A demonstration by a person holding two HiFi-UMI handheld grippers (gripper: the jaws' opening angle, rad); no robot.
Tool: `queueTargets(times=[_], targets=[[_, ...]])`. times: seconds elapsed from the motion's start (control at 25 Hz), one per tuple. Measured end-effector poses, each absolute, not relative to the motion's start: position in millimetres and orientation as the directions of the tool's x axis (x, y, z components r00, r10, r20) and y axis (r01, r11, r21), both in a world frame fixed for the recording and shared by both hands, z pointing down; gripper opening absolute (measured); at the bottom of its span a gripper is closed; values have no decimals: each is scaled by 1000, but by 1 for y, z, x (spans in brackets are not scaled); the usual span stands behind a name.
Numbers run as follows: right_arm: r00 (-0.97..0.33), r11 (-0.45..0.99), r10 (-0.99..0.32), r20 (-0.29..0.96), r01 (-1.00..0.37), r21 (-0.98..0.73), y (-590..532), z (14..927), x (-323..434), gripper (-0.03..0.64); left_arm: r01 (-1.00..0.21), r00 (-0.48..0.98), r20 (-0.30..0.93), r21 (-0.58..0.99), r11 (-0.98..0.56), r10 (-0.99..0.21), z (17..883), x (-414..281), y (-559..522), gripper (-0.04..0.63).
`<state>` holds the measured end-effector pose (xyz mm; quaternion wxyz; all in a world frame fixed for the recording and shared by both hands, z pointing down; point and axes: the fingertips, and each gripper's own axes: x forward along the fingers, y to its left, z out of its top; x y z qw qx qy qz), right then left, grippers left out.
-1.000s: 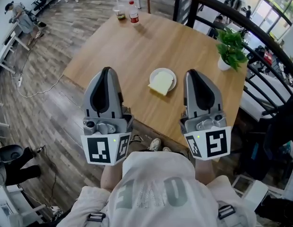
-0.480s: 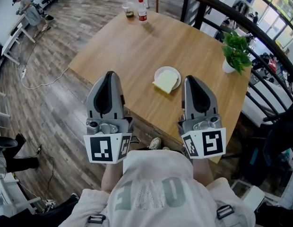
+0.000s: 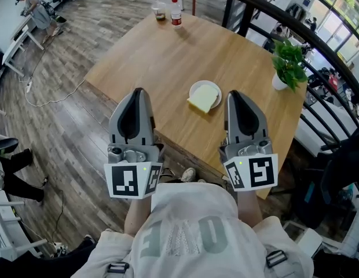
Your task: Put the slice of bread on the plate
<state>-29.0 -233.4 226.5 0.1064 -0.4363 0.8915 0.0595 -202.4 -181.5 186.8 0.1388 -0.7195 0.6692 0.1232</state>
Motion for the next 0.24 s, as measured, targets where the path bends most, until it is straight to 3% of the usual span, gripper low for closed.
queueTargets(times=[0.24], targets=[[-599,614,-765,-235,-789,16,-235,229,-30,26,-998,63,-356,-27,-57,-932,189,-208,-181,8]])
